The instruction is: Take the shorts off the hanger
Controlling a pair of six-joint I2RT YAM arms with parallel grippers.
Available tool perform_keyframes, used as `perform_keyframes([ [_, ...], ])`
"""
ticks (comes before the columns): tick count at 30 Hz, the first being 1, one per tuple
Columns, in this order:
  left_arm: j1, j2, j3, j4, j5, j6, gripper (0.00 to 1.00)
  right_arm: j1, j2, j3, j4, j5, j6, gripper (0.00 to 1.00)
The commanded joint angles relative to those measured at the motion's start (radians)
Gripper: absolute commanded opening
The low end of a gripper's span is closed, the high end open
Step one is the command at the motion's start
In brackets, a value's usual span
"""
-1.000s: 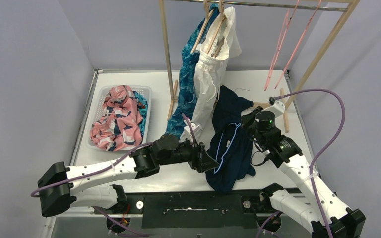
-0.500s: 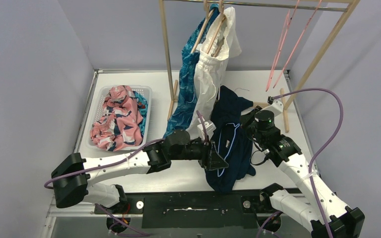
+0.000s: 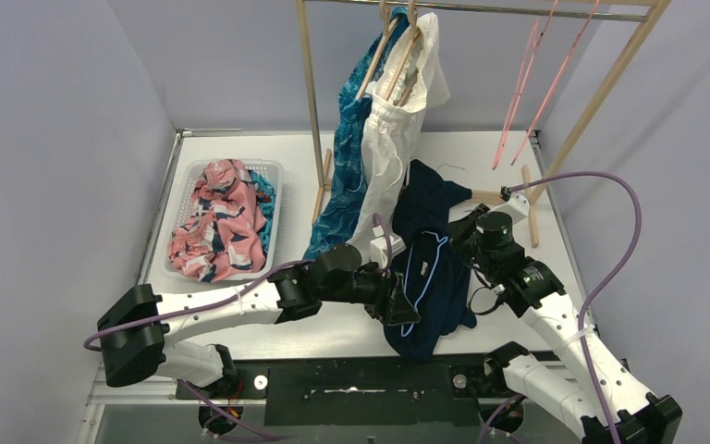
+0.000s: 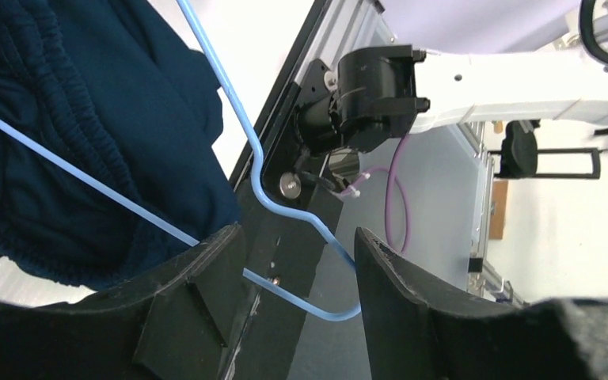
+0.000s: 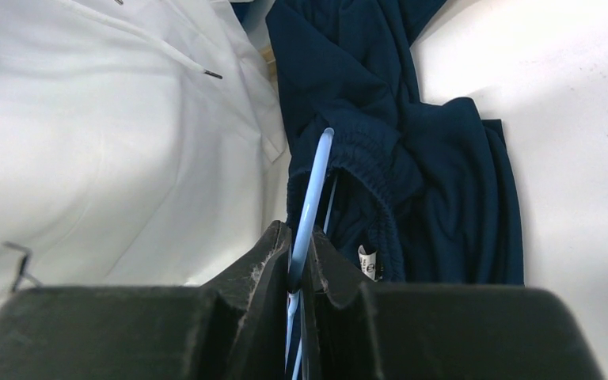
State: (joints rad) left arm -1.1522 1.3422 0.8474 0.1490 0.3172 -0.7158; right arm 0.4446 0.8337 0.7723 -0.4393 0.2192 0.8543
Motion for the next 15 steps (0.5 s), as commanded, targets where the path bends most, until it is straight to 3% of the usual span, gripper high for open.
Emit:
perform_keyframes([
  [1, -0.014, -0.002, 0.078, -0.123, 0.075, 0.070, 0.52, -0.004, 0.007, 0.019, 0.007, 0.026, 0.027, 0.01],
  [5, -0.016, -0.027, 0.088, -0.152, 0.080, 0.085, 0.47, -0.003, 0.029, 0.024, 0.020, 0.007, 0.022, 0.01],
  [10, -0.016, -0.030, 0.104, -0.190, 0.114, 0.111, 0.31, -0.003, 0.032, 0.032, 0.037, -0.001, 0.017, 0.02],
  [15, -0.016, -0.001, 0.128, -0.245, 0.105, 0.130, 0.08, -0.004, 0.023, 0.046, 0.043, -0.001, 0.007, 0.04],
])
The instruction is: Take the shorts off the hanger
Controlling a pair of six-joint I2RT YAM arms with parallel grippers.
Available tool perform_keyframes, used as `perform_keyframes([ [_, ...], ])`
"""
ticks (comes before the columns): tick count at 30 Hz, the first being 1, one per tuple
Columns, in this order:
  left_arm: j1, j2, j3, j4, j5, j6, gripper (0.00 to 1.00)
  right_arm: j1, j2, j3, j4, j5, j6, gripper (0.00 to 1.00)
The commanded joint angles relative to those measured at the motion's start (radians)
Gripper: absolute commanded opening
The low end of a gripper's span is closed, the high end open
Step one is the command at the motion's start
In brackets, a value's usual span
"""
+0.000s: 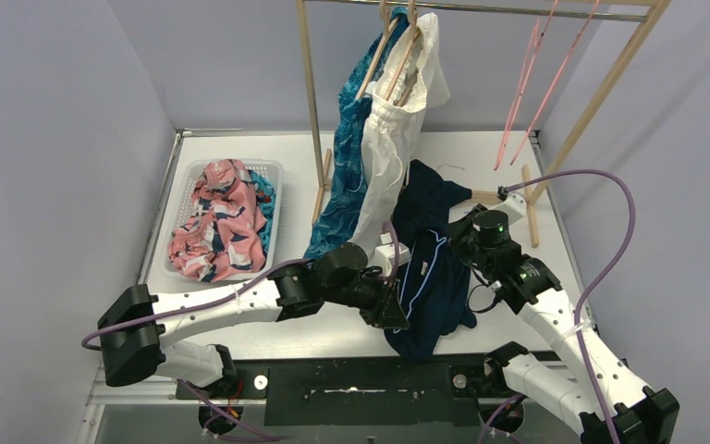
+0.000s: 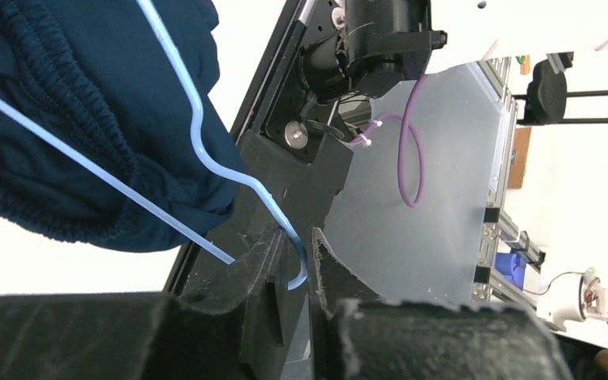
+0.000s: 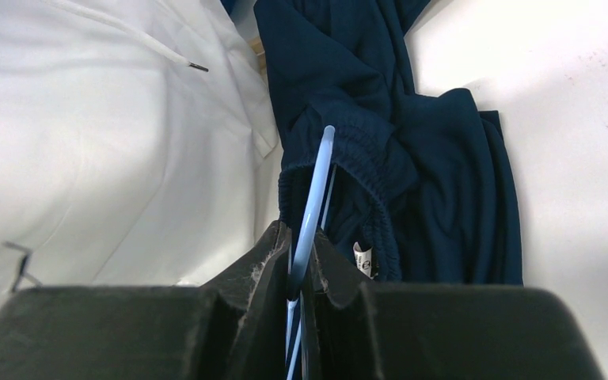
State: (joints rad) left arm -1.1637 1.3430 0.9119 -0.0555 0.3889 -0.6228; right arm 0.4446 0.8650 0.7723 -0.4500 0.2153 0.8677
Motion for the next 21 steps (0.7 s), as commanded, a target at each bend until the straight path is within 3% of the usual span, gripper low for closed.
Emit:
perform_keyframes([
  [1, -0.005, -0.001, 0.065, -0.040, 0.027, 0.035, 0.04, -0.004, -0.010, 0.048, 0.054, 0.002, -0.008, 0.05],
  [3, -0.005, -0.006, 0.072, -0.037, 0.020, 0.034, 0.00, -0.004, -0.015, 0.051, 0.051, 0.002, -0.012, 0.06],
  [8, -0.002, -0.025, 0.107, -0.089, -0.040, 0.021, 0.00, -0.005, -0.033, 0.074, 0.024, -0.014, -0.012, 0.10],
  [17, -0.002, -0.140, 0.171, -0.236, -0.132, -0.018, 0.00, -0.006, -0.124, 0.101, 0.018, -0.087, 0.001, 0.27],
  [18, -0.002, -0.153, 0.174, -0.254, -0.140, -0.023, 0.00, -0.007, -0.135, 0.103, 0.016, -0.094, 0.005, 0.33],
  [20, -0.002, -0.184, 0.180, -0.294, -0.162, -0.030, 0.00, -0.006, -0.157, 0.107, 0.007, -0.105, 0.023, 0.56],
  [21, -0.001, -0.196, 0.181, -0.312, -0.174, -0.031, 0.00, -0.007, -0.166, 0.109, 0.002, -0.111, 0.026, 0.61],
])
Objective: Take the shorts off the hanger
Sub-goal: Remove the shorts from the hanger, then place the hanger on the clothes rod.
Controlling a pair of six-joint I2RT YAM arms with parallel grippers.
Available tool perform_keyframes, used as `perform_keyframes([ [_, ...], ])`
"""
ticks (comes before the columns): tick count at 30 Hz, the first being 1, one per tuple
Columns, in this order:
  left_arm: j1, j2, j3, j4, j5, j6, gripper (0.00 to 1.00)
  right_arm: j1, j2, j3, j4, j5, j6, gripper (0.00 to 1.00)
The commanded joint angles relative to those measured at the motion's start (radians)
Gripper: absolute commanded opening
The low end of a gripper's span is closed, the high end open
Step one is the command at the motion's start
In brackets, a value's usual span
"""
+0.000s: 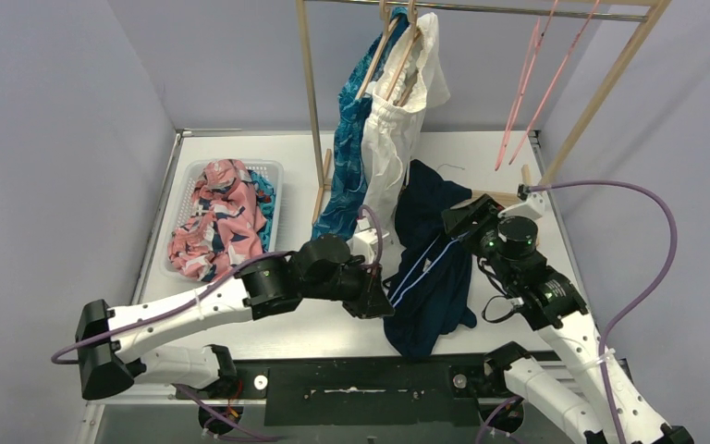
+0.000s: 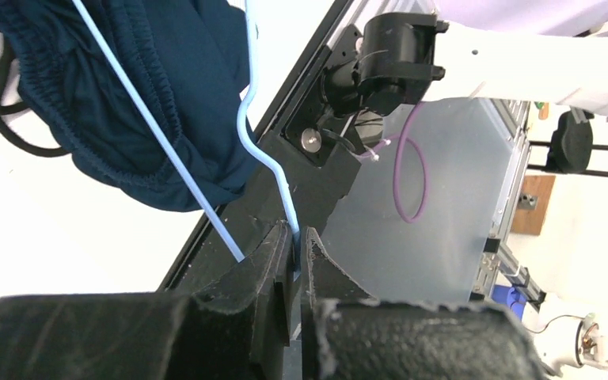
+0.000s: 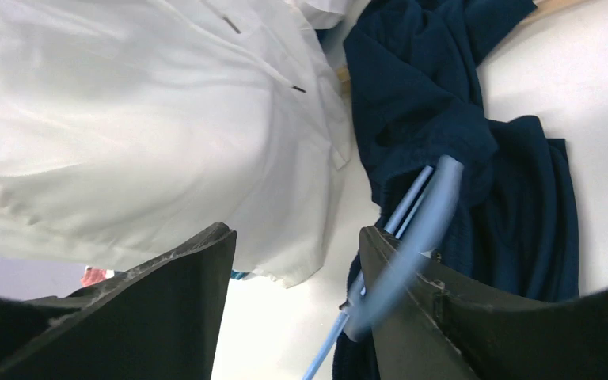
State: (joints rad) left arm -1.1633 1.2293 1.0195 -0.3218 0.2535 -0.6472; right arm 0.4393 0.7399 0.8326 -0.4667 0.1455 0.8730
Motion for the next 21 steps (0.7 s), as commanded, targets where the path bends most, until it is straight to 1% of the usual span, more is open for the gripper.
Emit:
perform_keyframes([
  [1, -0.002, -0.091, 0.074, -0.064, -0.048, -0.008, 0.00, -0.002, -0.050, 0.053, 0.014, -0.053, 0.023, 0.65],
  [2, -0.003, -0.099, 0.074, -0.084, -0.059, -0.009, 0.00, -0.001, -0.058, 0.057, 0.005, -0.063, 0.025, 0.69],
  [4, -0.003, -0.114, 0.076, -0.115, -0.079, -0.012, 0.00, -0.002, -0.077, 0.065, -0.010, -0.083, 0.028, 0.73],
  [10, -0.003, -0.179, 0.062, -0.142, -0.133, -0.027, 0.00, -0.001, -0.144, 0.059, -0.064, -0.097, 0.053, 0.81],
  [14, -0.002, -0.225, 0.055, -0.154, -0.177, -0.030, 0.00, -0.002, -0.199, 0.050, -0.100, -0.107, 0.079, 0.83],
  [17, -0.002, -0.251, 0.037, -0.132, -0.201, -0.034, 0.00, -0.001, -0.243, 0.040, -0.112, -0.116, 0.094, 0.87],
  [21, -0.005, -0.276, 0.001, -0.034, -0.191, -0.039, 0.00, -0.001, -0.295, 0.025, -0.109, -0.137, 0.133, 0.88],
])
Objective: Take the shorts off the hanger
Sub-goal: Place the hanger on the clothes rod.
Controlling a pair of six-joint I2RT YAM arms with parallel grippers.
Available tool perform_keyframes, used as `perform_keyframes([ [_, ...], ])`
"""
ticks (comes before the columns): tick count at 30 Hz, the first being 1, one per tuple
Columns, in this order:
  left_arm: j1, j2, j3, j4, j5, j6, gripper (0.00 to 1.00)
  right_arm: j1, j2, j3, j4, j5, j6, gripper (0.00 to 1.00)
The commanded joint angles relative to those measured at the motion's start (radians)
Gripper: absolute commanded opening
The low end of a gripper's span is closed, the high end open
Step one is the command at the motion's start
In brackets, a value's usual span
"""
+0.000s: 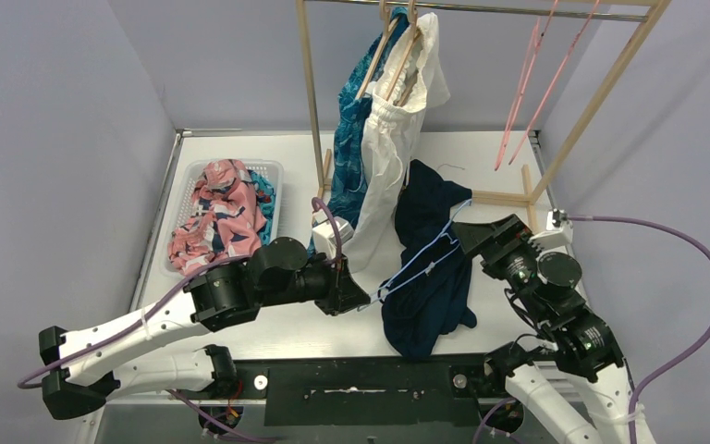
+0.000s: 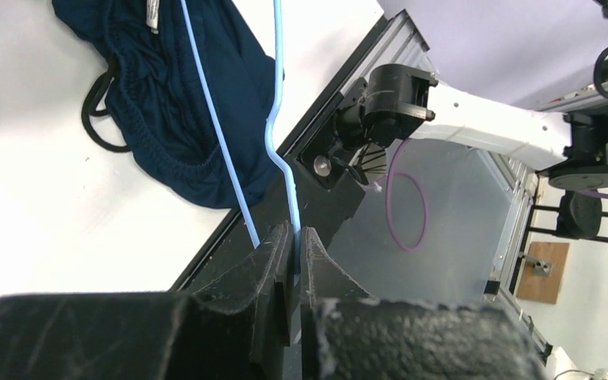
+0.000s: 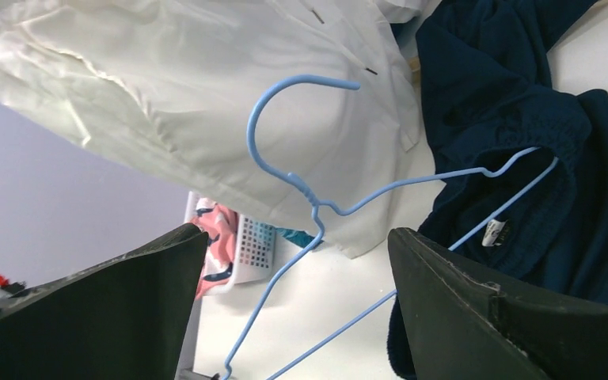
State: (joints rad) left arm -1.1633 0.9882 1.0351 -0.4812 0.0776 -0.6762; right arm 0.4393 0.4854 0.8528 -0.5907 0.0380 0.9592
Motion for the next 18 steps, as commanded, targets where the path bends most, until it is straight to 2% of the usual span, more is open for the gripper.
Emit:
perform_keyframes([
  [1, -0.006, -0.037, -0.021, 0.141, -0.020, -0.011, 0.00, -0.001, -0.051, 0.000, 0.017, -0.045, 0.065, 0.88],
  [4, -0.006, -0.043, -0.041, 0.187, -0.040, -0.013, 0.00, -0.001, -0.074, -0.016, 0.057, -0.132, 0.126, 0.87],
  [7, -0.007, -0.046, -0.073, 0.266, -0.058, -0.014, 0.00, -0.002, -0.076, -0.065, 0.165, -0.244, 0.207, 0.83],
  [11, -0.008, -0.028, -0.097, 0.338, -0.097, 0.004, 0.00, 0.002, -0.011, -0.159, 0.286, -0.383, 0.310, 0.81],
  [14, -0.011, -0.011, -0.109, 0.355, -0.126, 0.013, 0.00, 0.029, 0.034, -0.205, 0.304, -0.387, 0.341, 0.80],
  [18, -0.013, 0.004, -0.123, 0.369, -0.118, 0.016, 0.00, 0.122, 0.083, -0.269, 0.342, -0.292, 0.361, 0.78],
])
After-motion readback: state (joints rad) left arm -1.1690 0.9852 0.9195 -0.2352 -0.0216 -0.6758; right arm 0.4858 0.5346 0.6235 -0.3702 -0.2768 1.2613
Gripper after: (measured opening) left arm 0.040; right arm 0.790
